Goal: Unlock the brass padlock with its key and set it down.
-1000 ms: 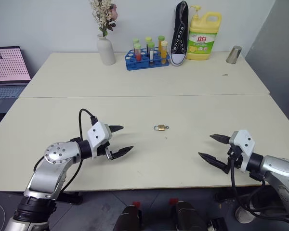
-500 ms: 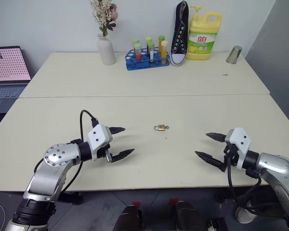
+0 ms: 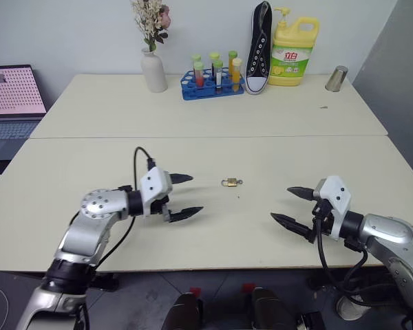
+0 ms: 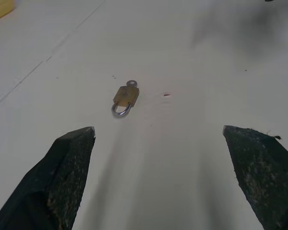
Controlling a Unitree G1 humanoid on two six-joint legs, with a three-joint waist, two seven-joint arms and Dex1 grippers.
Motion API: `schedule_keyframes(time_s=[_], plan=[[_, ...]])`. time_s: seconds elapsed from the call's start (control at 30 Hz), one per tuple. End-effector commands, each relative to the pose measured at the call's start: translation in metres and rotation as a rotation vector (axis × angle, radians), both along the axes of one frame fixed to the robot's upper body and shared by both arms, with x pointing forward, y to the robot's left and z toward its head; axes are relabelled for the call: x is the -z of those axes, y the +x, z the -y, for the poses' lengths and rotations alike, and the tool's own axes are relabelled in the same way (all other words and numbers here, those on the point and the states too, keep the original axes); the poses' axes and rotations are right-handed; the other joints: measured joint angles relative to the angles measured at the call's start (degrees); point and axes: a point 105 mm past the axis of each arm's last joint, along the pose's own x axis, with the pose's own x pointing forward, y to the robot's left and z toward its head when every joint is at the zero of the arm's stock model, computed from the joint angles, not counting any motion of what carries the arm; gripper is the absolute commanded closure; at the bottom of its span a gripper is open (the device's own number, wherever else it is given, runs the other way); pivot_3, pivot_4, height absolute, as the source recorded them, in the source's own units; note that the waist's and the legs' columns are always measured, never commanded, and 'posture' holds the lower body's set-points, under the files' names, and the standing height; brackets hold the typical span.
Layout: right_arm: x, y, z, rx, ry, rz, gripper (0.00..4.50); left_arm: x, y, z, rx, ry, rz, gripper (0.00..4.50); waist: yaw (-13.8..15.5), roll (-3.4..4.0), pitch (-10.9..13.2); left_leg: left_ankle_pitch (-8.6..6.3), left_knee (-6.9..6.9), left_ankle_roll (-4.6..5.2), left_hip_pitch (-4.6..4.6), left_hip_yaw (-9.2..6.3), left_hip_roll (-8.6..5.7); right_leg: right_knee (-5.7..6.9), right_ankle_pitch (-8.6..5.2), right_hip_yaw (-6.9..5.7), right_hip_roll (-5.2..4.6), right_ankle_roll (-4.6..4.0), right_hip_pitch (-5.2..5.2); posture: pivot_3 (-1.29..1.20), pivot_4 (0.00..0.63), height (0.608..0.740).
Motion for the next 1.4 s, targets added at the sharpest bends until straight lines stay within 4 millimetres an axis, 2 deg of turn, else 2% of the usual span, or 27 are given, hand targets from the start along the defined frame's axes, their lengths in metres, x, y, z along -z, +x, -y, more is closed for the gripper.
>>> schedule_keyframes(time_s=[0.03,0.17,0.3,0.4,0.53,1.1,1.2,1.4], plan=[[-0.01,-0.003,-0.011,0.009,0.034,-0.012,0.1,-0.004,0.016,0.012,0.04,0.013,0.035,0.0,0.0,0.0,0.0,0.0,-0.01,0.0,-0.01,0.0,0.0,0.0,0.0,0.0,0.0,0.0,-0.01,0.0,0.15,0.74],[-0.015,0.001,-0.019,0.072,0.052,-0.053,0.1,0.0,0.053,0.039,0.07,0.017,0.017,0.0,0.2,-0.1,0.0,0.01,0.11,0.01,-0.03,-0.05,-0.05,0.1,0.01,-0.07,0.01,0.01,0.02,0.0,0.15,0.74],[-0.017,-0.001,-0.024,0.091,0.052,-0.064,0.1,0.005,0.068,0.058,0.103,-0.015,-0.038,0.0,-0.1,-0.15,0.0,0.01,0.08,0.02,-0.11,-0.04,-0.09,0.0,0.01,-0.07,-0.01,0.01,-0.03,0.0,0.15,0.74],[-0.018,-0.004,-0.027,0.095,0.055,-0.066,0.1,0.013,0.072,0.067,0.13,0.017,-0.06,0.0,-0.3,-0.16,0.0,-0.04,0.03,0.09,-0.18,0.01,-0.08,-0.03,0.0,-0.02,-0.01,0.01,-0.14,0.0,0.15,0.74],[-0.019,-0.008,-0.03,0.103,0.06,-0.065,0.1,0.021,0.074,0.068,0.155,0.073,-0.051,0.0,-0.3,-0.19,0.0,-0.05,0.06,0.11,-0.19,-0.02,-0.08,0.0,0.0,-0.03,-0.01,0.02,-0.15,0.0,0.15,0.74],[-0.02,-0.014,-0.028,0.138,0.074,-0.066,0.1,0.045,0.085,0.081,0.072,0.198,-0.145,0.0,0.0,-0.25,0.0,-0.05,0.11,0.12,-0.16,-0.06,-0.11,0.04,0.0,-0.06,-0.01,0.03,-0.07,0.0,0.15,0.74],[-0.02,-0.016,-0.027,0.135,0.07,-0.064,0.0,0.051,0.085,0.08,0.056,0.229,-0.173,0.58,0.0,-0.27,0.0,-0.05,0.12,0.12,-0.14,-0.05,-0.12,0.04,0.0,-0.06,-0.02,0.03,-0.03,0.0,0.15,0.74],[-0.025,-0.018,-0.027,0.109,0.053,-0.035,0.0,0.059,0.086,0.076,0.037,0.301,-0.189,2.48,0.0,-0.37,-0.1,-0.04,0.13,0.13,0.0,-0.05,-0.11,0.16,-0.01,-0.06,-0.01,0.04,0.04,0.0,0.15,0.74]])
